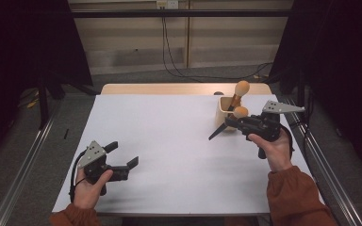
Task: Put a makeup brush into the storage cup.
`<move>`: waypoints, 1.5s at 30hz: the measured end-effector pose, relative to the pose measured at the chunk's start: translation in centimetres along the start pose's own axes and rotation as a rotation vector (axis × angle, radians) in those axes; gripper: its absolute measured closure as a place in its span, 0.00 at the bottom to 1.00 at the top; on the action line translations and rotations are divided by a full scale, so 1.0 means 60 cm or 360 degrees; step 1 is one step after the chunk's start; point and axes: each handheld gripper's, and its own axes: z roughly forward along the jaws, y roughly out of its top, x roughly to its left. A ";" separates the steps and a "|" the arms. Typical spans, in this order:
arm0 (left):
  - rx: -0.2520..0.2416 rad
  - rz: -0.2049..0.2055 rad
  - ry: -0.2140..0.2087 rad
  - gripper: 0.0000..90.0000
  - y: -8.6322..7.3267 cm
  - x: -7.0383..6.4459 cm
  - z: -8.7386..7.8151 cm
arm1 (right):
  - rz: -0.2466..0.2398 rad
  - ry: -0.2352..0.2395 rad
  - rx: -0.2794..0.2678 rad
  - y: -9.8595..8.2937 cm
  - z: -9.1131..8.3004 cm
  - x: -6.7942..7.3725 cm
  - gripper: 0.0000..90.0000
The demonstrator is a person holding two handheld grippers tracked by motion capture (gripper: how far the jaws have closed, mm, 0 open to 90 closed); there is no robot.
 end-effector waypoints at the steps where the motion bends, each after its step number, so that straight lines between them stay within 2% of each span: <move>1: -0.0001 -0.0009 0.0009 0.03 -0.002 0.001 0.001 | 0.0012 -0.0014 -0.0008 0.001 -0.001 -0.004 0.81; 10: -0.0017 -0.0008 -0.0010 0.03 -0.004 0.001 -0.006 | 0.0011 -0.0082 -0.0029 0.017 -0.010 -0.023 0.81; 17: -0.0020 -0.0004 0.0000 0.03 -0.004 0.002 -0.011 | -0.0014 -0.0141 -0.0043 0.043 -0.028 -0.036 0.81; 26: -0.0014 0.0003 -0.0003 0.03 -0.004 0.000 -0.012 | -0.0011 -0.0210 -0.0072 0.060 -0.031 -0.059 0.81; 30: 0.0000 0.0024 -0.0001 0.03 -0.004 0.000 -0.012 | -0.0021 -0.0236 -0.0090 0.074 -0.034 -0.065 0.81; 45: -0.0011 0.0008 0.0013 0.03 -0.004 0.001 -0.015 | -0.0035 -0.0299 -0.0112 0.106 -0.036 -0.078 0.81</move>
